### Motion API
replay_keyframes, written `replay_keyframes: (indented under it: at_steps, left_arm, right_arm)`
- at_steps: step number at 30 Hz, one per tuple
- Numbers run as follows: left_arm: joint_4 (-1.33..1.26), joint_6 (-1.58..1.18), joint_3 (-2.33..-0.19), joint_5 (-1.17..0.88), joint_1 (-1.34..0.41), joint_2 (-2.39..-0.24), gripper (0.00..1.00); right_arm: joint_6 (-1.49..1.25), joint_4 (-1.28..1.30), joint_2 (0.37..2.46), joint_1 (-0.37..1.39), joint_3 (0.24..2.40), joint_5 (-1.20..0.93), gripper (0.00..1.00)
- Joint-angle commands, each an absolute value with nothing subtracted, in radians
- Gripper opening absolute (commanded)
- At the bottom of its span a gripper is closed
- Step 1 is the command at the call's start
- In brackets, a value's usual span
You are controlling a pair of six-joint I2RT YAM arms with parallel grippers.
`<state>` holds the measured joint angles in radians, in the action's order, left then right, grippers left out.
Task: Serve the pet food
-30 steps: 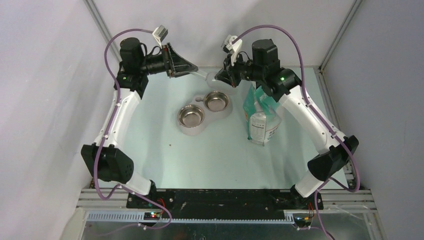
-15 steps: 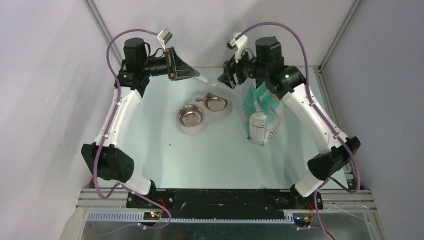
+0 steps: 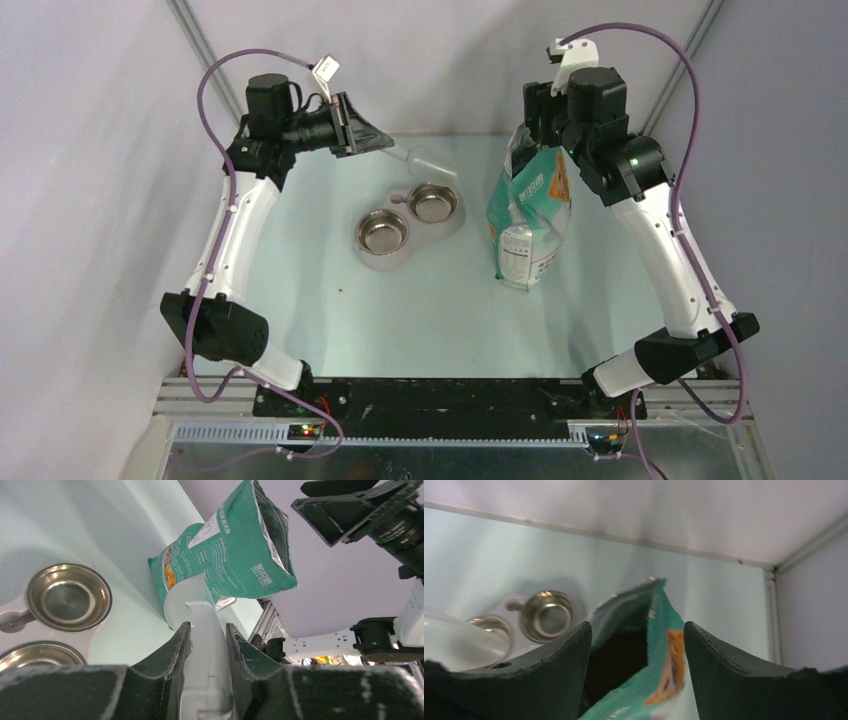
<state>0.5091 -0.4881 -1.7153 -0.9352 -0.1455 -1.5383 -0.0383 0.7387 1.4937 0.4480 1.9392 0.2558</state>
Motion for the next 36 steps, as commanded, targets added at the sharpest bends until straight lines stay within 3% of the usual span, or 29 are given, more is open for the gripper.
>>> replay_keyframes:
  at_steps: [1, 5, 14, 16, 17, 19, 27, 36]
  left_arm:
    - [0.482, -0.456, -1.759, -0.87, -0.163, -1.502, 0.0]
    - [0.485, -0.443, -1.757, -0.852, -0.189, -1.486, 0.0]
    - [0.54, -0.382, -1.793, -0.731, -0.218, -1.44, 0.0]
    - [0.542, -0.379, -1.804, -0.723, -0.218, -1.435, 0.0]
    - [0.545, -0.374, -1.812, -0.719, -0.218, -1.436, 0.0]
    - [0.554, -0.366, -1.828, -0.709, -0.219, -1.439, 0.0]
    - [0.536, -0.353, -1.894, -0.696, -0.218, -1.46, 0.0]
    - [0.298, -0.48, -1.897, -0.735, -0.245, -1.468, 0.0]
  right_arm:
    - [-0.043, 0.761, 1.488, 0.449, 1.887, 0.485, 0.69]
    - [-0.049, 0.804, 1.544, 0.436, 1.91, 0.513, 0.69]
    - [-0.123, 0.865, 1.594, 0.407, 1.942, 0.5, 0.51]
    - [-0.125, 0.877, 1.598, 0.4, 1.95, 0.48, 0.39]
    - [-0.123, 0.884, 1.604, 0.39, 1.965, 0.439, 0.21]
    - [-0.113, 0.889, 1.621, 0.37, 2.001, 0.376, 0.02]
    - [-0.01, 0.811, 1.771, 0.282, 2.258, 0.056, 0.0]
    - [0.068, 0.742, 1.842, 0.311, 2.386, -0.088, 0.0]
